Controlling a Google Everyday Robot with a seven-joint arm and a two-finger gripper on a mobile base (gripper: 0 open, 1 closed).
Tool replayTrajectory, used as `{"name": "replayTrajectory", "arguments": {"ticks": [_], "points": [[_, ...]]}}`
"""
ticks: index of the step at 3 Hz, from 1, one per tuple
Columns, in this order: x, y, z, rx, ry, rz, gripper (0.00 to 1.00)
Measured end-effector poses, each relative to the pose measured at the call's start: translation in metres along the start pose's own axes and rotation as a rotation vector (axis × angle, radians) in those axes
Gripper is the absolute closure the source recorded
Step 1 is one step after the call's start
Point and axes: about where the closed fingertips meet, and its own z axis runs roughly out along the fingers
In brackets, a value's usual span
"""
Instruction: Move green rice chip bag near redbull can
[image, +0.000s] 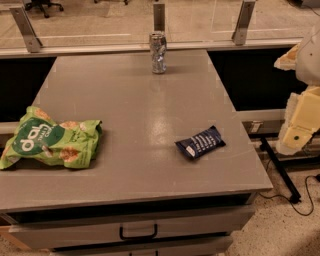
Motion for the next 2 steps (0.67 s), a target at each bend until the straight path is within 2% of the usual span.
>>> {"name": "replayTrajectory", "arguments": {"ticks": [1,2], "points": [[0.0000,0.0000,0.0000,0.000,0.000,0.000,0.00],[-0.0070,0.0064,0.0031,-0.017,-0.080,0.014,0.00]]}}
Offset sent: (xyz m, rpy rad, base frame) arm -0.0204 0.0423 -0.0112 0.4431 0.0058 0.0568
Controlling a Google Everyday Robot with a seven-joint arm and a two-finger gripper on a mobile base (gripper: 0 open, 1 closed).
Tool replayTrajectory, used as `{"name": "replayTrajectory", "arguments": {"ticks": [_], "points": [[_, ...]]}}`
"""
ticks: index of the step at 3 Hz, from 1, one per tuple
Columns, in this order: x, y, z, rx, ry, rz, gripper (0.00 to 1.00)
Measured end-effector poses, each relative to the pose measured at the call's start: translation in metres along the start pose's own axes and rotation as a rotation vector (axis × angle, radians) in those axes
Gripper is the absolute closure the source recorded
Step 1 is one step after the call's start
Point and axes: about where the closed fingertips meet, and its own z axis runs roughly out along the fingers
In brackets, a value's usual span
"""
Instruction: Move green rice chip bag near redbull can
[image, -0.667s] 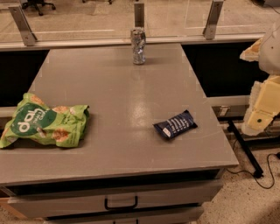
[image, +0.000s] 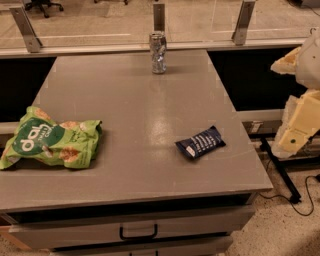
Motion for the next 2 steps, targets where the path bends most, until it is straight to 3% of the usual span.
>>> {"name": "replayTrajectory", "arguments": {"ticks": [1,2], "points": [[0.011,0.017,0.014,0.006,-0.164,0.059,0.00],[0.004,0.036,0.020,0.054,-0.324,0.143,0.00]]}}
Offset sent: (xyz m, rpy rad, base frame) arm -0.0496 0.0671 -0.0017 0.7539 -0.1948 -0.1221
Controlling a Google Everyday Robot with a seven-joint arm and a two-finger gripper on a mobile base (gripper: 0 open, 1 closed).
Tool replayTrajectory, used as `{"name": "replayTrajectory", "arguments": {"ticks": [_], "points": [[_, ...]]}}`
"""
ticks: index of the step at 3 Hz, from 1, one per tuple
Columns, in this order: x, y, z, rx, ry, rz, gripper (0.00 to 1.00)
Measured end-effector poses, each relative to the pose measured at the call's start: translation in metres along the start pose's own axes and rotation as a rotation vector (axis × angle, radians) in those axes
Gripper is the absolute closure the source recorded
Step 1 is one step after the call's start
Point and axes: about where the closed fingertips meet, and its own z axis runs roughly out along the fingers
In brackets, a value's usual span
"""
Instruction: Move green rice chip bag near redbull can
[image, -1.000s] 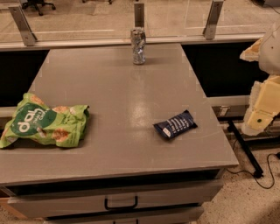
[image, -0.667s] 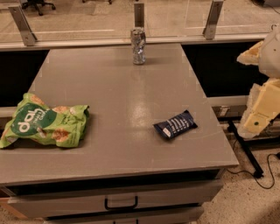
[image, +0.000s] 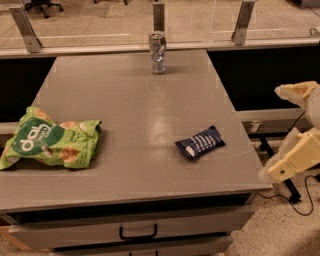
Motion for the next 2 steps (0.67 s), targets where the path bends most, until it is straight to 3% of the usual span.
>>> {"name": "replayTrajectory", "arguments": {"ticks": [1,2], "points": [[-0.056,0.028,0.043,-0.002,-0.114,0.021,0.00],[-0.077,0.020,0.056,0.042,-0.155,0.037,0.00]]}}
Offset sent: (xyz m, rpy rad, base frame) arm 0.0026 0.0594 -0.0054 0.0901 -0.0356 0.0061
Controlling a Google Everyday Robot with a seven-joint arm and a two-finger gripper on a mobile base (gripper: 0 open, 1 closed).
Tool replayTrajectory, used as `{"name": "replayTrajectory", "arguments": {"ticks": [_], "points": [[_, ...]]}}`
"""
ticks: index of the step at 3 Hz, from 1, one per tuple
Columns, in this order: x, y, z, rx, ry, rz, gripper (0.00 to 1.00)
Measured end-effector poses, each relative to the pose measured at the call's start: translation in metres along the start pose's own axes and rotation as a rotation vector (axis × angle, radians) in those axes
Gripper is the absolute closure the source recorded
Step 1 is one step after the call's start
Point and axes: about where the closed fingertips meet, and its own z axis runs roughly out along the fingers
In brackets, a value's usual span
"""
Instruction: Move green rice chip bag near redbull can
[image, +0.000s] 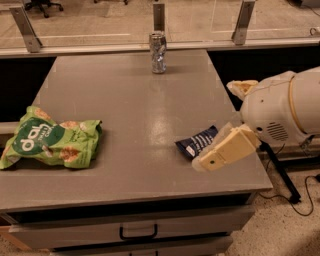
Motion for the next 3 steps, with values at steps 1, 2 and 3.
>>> {"name": "replayTrajectory", "arguments": {"ticks": [1,2,3], "points": [[0.001,-0.001,-0.001,0.003,0.000,-0.002,0.00],[0.002,0.007,0.005,0.034,-0.026,0.041,0.00],[0.003,0.024,-0.012,0.054,-0.071,0.076,0.00]]}}
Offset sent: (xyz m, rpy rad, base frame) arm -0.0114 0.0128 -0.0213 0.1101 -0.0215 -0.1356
